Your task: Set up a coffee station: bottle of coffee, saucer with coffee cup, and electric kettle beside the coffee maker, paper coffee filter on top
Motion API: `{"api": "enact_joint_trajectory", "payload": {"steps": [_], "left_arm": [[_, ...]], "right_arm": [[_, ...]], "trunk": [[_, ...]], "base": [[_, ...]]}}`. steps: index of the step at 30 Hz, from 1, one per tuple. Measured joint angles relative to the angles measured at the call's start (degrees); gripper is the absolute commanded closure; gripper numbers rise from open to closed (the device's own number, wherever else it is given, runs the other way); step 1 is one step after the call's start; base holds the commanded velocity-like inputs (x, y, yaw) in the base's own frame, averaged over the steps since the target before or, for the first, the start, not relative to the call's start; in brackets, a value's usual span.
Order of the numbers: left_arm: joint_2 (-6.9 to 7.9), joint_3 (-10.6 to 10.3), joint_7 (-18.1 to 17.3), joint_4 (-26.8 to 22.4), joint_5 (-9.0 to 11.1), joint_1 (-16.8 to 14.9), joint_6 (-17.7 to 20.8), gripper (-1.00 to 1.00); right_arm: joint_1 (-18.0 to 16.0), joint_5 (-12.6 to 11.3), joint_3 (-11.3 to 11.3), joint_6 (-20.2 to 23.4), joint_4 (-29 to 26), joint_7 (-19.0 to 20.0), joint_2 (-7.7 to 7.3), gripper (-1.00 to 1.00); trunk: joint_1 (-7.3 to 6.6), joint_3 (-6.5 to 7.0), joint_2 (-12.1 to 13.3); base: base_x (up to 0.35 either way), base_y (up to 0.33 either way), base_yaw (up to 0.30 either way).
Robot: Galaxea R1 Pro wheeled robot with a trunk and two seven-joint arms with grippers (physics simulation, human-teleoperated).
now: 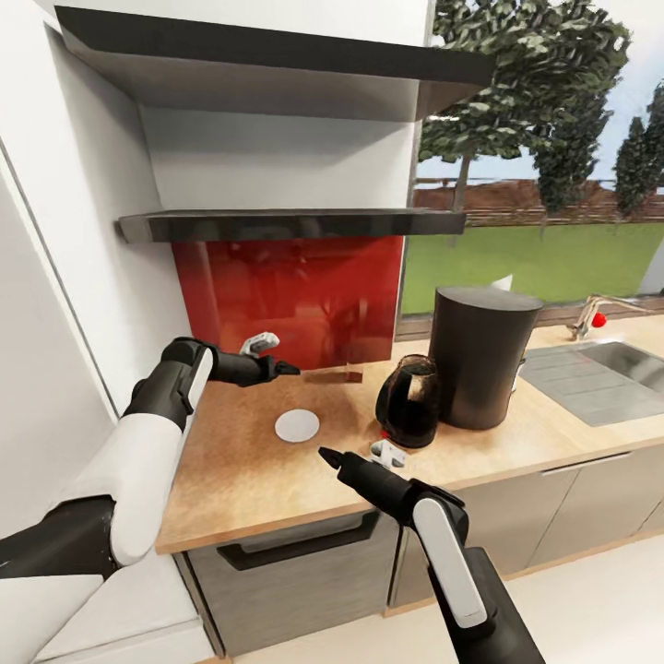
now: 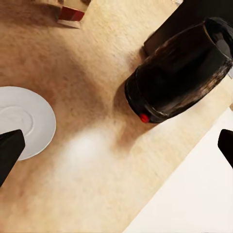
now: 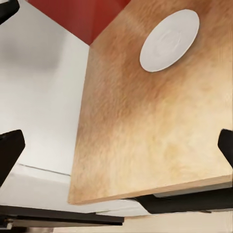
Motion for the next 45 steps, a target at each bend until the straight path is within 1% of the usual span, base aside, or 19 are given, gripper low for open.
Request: {"api": "enact_joint_trajectory", "payload": {"steps": [3, 6, 13, 22, 31, 33, 37, 39, 45], "left_arm": [[0.01, 0.0, 0.0, 0.0, 0.0, 0.5, 0.0, -1.0], [0.04, 0.0, 0.0, 0.0, 0.0, 0.8, 0.0, -1.0], [0.06, 0.0, 0.0, 0.0, 0.0, 1.2, 0.0, -1.0], [0.07, 0.0, 0.0, 0.0, 0.0, 1.8, 0.0, -1.0], [0.07, -0.1, 0.0, 0.0, 0.0, 2.2, 0.1, -1.0], [0.07, -0.1, 0.0, 0.1, 0.0, 2.2, 0.1, -1.0], [0.11, 0.0, 0.0, 0.4, 0.0, 3.2, 0.0, -1.0], [0.14, 0.0, 0.0, 0.5, 0.1, 3.5, 0.0, -1.0], [0.15, 0.0, 0.0, 0.6, 0.1, 4.2, 0.0, -1.0]], "right_arm": [[0.0, -1.0, 0.0, 0.0, 0.1, 0.0, 0.0, -1.0], [0.0, -1.2, 0.0, 0.0, 0.0, 0.0, 0.0, -1.0], [0.0, -1.3, 0.1, 0.0, 0.1, 0.0, 0.0, -1.0], [0.0, -1.4, 0.1, 0.0, 0.1, 0.1, 0.0, -1.0], [0.0, -1.5, 0.2, 0.0, 0.0, 0.1, 0.0, -1.0], [0.0, -1.9, 0.3, 0.0, 0.0, 0.1, 0.0, -1.0], [0.0, -4.4, 0.3, 0.1, 0.1, 0.0, 0.0, -1.0], [0.0, -5.2, 0.3, 0.1, 0.2, 0.0, 0.0, -1.0], [0.0, -5.7, 0.5, 0.1, 0.4, -0.1, 0.0, -1.0]], "trunk": [[0.02, 0.0, 0.0], [0.02, 0.0, 0.0], [0.0, 0.0, 0.0], [0.0, 0.0, 0.0], [0.02, 0.0, 0.0], [0.01, 0.0, 0.0], [0.0, 0.0, 0.0], [0.0, 0.0, 0.0], [0.01, 0.0, 0.0]], "base": [[0.064, 0.0, 0.0], [0.018, 0.0, 0.0], [0.076, 0.0, 0.0], [0.258, 0.0, 0.0], [0.038, 0.0, 0.0], [0.059, 0.0, 0.0], [0.147, 0.0, 0.0], [0.167, 0.0, 0.0], [0.132, 0.0, 0.0]]}}
